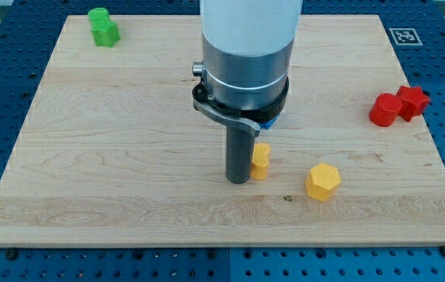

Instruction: Move yellow heart to the top of the yellow hexagon

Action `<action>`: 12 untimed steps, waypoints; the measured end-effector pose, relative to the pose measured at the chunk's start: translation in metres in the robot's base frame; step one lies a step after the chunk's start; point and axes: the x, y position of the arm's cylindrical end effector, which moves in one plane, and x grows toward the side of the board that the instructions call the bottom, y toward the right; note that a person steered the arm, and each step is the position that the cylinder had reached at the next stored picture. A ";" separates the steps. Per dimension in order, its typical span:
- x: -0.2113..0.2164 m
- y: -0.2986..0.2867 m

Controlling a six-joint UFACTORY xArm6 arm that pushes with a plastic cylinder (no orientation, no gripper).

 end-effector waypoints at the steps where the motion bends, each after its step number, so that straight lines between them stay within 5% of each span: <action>1: -0.008 0.000; 12: -0.044 0.081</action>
